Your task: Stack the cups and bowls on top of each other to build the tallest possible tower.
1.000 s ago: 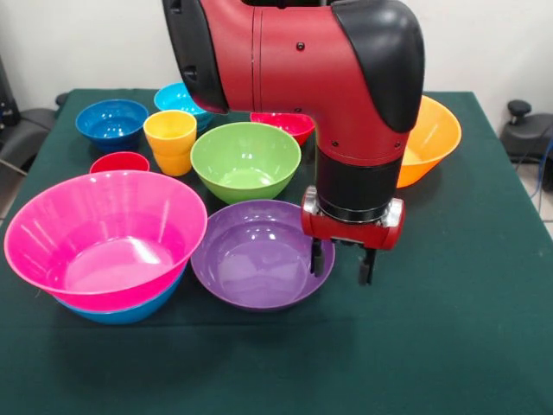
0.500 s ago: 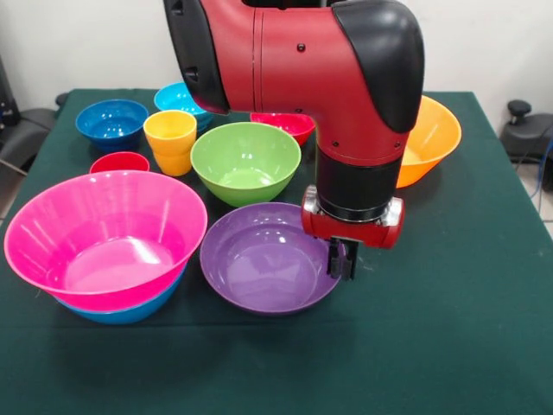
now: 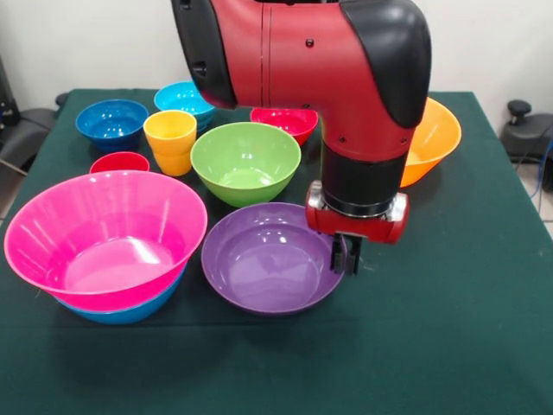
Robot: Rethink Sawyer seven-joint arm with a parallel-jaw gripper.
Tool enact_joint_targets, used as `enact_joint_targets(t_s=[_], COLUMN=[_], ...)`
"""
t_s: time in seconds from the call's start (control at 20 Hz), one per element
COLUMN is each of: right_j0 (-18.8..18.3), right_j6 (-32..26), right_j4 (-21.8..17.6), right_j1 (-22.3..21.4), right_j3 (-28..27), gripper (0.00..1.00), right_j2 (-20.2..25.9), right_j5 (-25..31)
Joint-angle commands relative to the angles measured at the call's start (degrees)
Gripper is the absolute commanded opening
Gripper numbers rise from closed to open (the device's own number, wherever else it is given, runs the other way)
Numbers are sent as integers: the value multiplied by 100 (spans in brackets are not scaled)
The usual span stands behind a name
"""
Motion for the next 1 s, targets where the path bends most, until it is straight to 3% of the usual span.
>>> enact_joint_targets(t_s=[0.05,0.2,0.3,1.0], right_j0=[252,310,151,161], right_j6=[129,233,230,219], right_j4=[-129,9,214,478], right_j1=[-657,-1027,-1142,-1419], right_j3=[655,787,998,941], gripper=[0,0,0,0], right_j2=[90,67,325,381], right_j5=[130,258,-1,-186])
